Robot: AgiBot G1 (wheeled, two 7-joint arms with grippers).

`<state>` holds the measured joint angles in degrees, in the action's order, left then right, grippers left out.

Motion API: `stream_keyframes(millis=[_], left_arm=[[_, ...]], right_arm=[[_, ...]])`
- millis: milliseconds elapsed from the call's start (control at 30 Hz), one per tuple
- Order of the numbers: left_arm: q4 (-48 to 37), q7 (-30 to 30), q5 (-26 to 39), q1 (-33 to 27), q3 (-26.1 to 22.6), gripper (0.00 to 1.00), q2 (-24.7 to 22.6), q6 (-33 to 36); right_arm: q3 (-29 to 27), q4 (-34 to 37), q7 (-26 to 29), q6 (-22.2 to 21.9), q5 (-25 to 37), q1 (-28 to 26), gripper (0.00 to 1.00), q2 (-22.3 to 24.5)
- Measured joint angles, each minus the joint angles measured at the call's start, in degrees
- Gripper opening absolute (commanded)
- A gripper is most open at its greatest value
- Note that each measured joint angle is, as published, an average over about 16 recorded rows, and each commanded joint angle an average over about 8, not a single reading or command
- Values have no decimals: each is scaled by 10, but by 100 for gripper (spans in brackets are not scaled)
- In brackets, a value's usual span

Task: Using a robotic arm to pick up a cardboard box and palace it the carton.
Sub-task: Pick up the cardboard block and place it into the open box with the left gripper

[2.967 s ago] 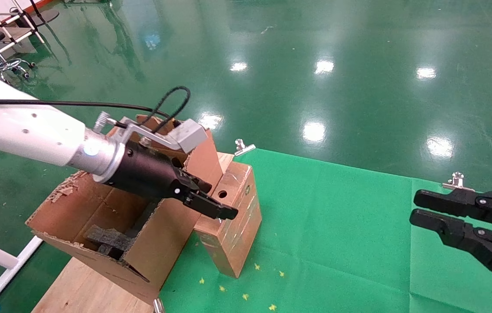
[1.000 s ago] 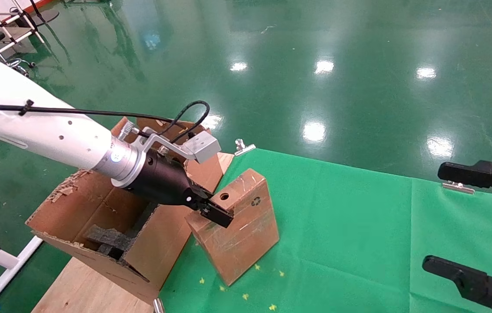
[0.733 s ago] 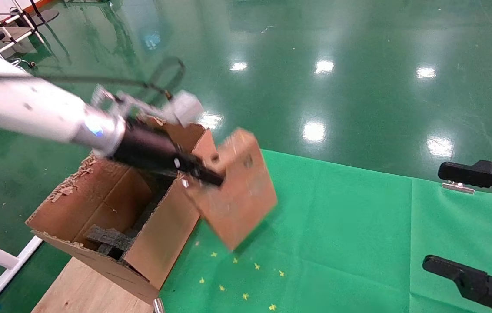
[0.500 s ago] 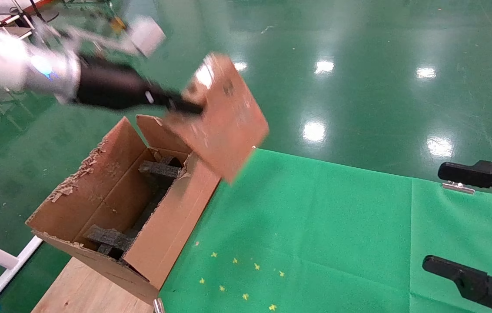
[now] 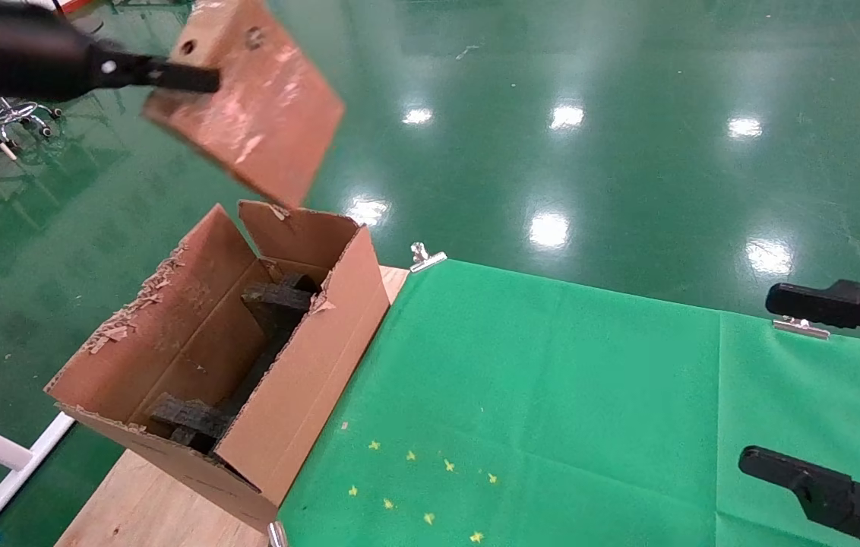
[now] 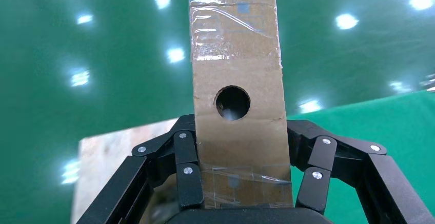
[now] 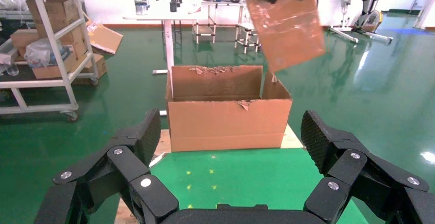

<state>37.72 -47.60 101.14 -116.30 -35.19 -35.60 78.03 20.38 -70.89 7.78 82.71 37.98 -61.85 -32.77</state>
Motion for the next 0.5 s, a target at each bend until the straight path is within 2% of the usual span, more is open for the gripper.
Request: stream_keyframes(millis=[233, 500], left_arm=[[-47, 50, 27, 4, -13, 0, 27, -3], [-94, 91, 42, 36, -23, 0, 46, -23]], right_arm=[[0, 0, 0, 0, 0, 0, 100, 0], [0, 0, 0, 0, 0, 0, 100, 0]])
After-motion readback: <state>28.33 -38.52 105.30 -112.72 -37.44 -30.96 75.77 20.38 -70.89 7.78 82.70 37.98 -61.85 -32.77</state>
